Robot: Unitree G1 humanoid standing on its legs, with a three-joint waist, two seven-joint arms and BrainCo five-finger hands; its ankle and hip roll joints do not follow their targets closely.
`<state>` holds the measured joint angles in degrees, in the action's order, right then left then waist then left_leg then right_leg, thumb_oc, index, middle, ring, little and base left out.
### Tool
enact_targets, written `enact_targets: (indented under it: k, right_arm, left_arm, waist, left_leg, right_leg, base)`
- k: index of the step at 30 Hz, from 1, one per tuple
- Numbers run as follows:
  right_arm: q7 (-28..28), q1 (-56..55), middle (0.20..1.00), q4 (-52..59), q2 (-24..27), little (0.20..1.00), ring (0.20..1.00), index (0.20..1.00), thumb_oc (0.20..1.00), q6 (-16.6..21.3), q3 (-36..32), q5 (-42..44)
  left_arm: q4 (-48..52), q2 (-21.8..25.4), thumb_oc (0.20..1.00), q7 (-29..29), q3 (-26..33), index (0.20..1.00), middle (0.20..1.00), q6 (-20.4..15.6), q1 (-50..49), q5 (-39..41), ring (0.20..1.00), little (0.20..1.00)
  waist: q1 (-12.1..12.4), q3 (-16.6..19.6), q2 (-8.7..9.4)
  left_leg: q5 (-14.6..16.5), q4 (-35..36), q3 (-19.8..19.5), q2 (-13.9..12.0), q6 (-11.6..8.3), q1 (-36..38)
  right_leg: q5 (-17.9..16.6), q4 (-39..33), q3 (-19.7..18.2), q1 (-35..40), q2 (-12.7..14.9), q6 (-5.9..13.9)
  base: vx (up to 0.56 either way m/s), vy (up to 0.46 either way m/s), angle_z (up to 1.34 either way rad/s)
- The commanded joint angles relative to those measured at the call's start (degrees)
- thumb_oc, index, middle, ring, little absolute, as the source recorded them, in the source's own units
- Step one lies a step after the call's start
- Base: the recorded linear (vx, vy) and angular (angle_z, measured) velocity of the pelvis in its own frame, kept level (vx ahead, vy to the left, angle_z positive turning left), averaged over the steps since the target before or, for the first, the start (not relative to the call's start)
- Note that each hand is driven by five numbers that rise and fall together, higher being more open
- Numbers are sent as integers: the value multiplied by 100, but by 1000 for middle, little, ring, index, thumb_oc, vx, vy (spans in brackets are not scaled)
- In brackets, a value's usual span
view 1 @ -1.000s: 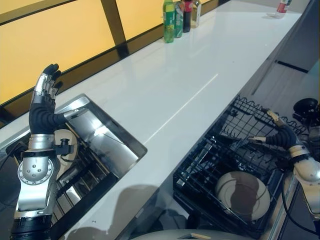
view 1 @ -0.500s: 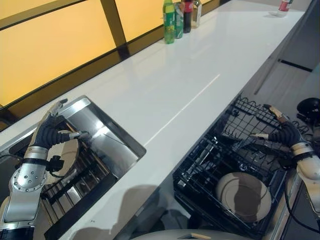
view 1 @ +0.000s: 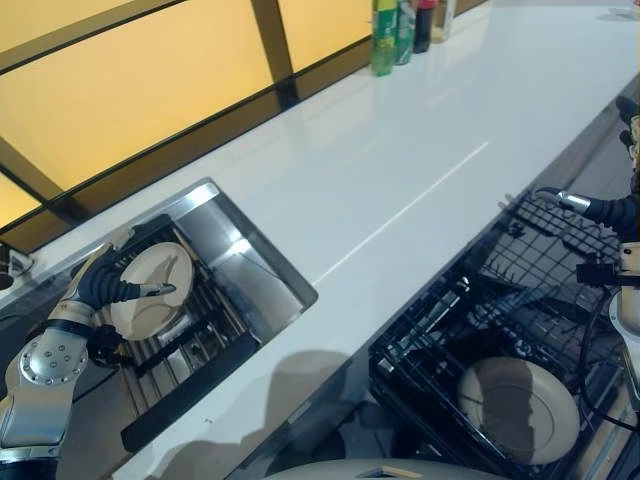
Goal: Pick up plates and place into dishwasher.
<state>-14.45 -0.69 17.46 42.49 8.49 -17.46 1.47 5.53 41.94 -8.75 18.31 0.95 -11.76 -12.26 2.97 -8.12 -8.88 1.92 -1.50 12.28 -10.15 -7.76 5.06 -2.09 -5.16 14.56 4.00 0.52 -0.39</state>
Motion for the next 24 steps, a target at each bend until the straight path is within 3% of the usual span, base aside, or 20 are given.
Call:
enact_targets:
  k: [1,8,14,24]
  right_arm:
    - [-183,250,1000,361,65,1000,1000,1000,1000,296,-90,174]
    - [-233,355,1000,365,-10,1000,1000,1000,1000,168,112,84]
    - [-271,371,1000,400,24,1000,1000,1000,1000,125,279,120]
    - [-324,219,1000,435,-122,1000,1000,1000,1000,286,479,157]
  left_arm:
    - [319,803,1000,111,259,1000,1000,-62,-396,-516,1000,1000]
    - [6,369,1000,133,-845,1000,1000,91,-313,-870,1000,1000]
    - [-380,238,1000,659,-1591,1000,1000,76,-215,-1371,1000,1000]
    - [-1713,-396,1000,3367,-2626,1000,1000,211,143,-2465,1000,1000]
  waist:
    - [166,377,461]
    - [172,317,499]
    - [95,262,537]
    - [-94,167,685]
  left_leg:
    - [-1048,450,-182,-47,-71,-1015]
    - [-961,499,-211,-8,-34,-1005]
    - [-909,508,-120,-28,-21,-964]
    - [-863,465,6,-92,-15,-953]
  right_leg:
    - [878,389,30,443,85,200]
    - [880,392,59,457,71,185]
    - [858,365,6,465,78,215]
    - [856,357,-150,465,53,219]
  base:
    - [33,-1,16]
    - [50,14,20]
    - [64,33,-1]
    - [76,11,-6]
